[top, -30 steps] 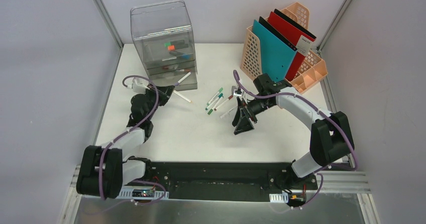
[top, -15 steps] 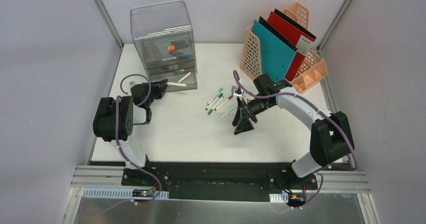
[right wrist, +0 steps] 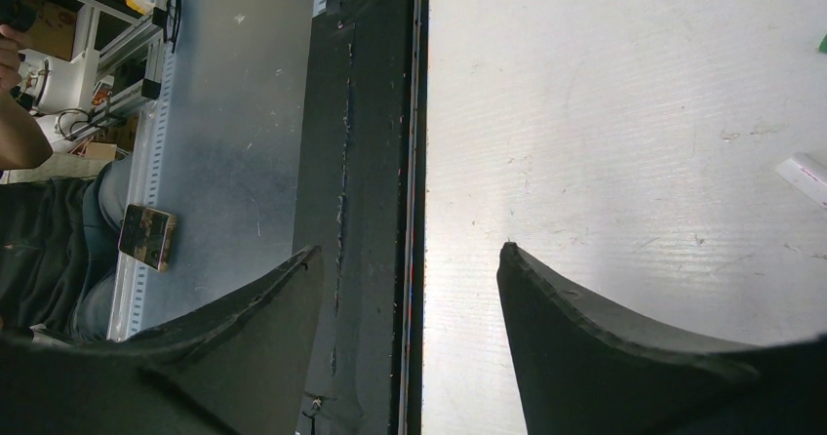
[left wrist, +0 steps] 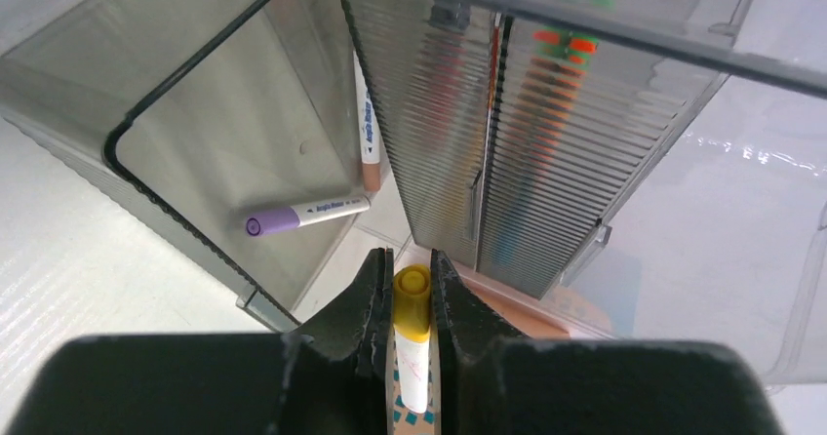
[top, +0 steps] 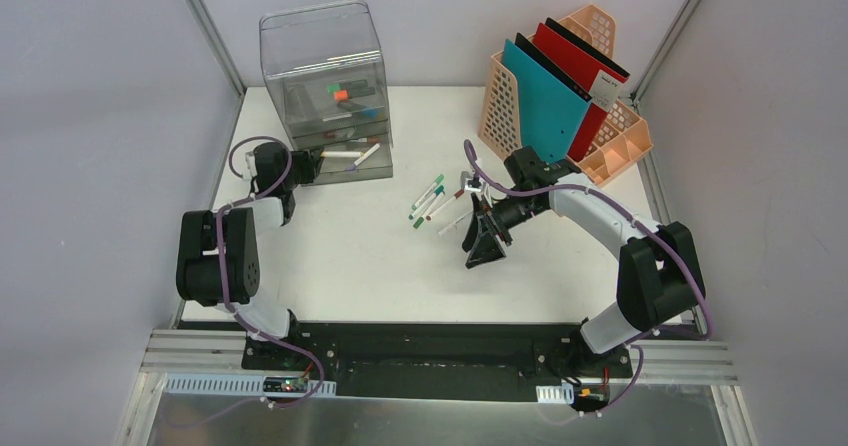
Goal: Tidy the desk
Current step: Place the stationery in the drawer, then pick up the stationery from the center of the board.
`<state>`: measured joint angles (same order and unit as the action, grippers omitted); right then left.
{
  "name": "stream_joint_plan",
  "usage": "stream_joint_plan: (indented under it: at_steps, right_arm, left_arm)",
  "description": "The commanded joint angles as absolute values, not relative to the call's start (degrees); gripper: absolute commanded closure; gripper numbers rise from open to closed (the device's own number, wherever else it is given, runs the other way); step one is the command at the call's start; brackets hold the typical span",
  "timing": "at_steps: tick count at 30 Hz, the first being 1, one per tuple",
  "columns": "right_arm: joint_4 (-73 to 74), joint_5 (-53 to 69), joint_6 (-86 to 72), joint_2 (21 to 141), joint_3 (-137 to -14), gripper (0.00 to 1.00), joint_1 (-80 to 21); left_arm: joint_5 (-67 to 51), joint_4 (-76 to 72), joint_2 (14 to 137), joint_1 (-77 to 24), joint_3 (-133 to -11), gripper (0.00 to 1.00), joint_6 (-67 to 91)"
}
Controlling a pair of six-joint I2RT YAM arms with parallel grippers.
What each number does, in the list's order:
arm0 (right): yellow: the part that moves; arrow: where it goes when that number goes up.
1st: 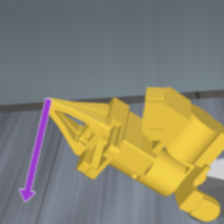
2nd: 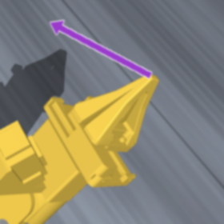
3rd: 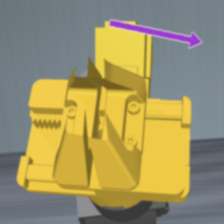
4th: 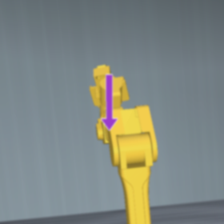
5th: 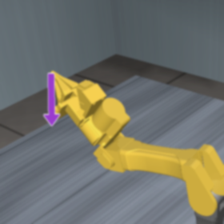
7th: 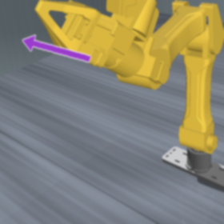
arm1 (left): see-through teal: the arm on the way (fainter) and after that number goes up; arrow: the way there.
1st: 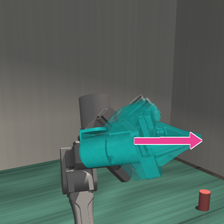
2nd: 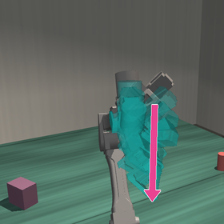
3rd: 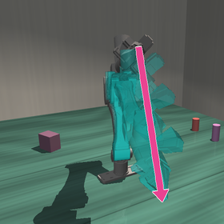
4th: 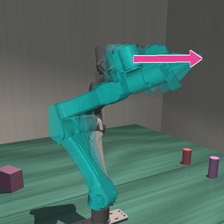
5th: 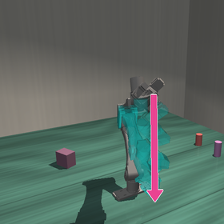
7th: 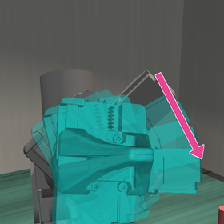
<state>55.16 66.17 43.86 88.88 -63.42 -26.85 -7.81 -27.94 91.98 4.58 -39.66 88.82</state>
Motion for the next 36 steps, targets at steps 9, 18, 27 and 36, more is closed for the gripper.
stream_joint_plan:
  at_steps: [9, 18, 27, 36]
  right_arm:
    - [54.4, 66.3, 45.8, 86.3, -65.0, 0.32, -27.2]
    - [54.6, 65.9, 46.0, 86.0, -65.0, 0.32, -27.2]
    - [55.4, 64.3, 47.2, 85.1, -65.4, 0.32, -27.2]
    - [55.7, 62.2, 48.2, 83.7, -65.4, 0.31, -27.2]
  left_arm:
    - [-6.0, -20.0, 90.1, 4.9, -45.0, 0.54, 86.0]
    - [-6.3, -18.4, 83.1, 4.9, -42.2, 0.50, 82.7]
    - [-14.4, -19.7, 75.2, 4.9, -36.8, 0.48, 72.8]
    - [-29.5, -42.4, 72.5, 4.9, -26.2, 0.40, 66.0]
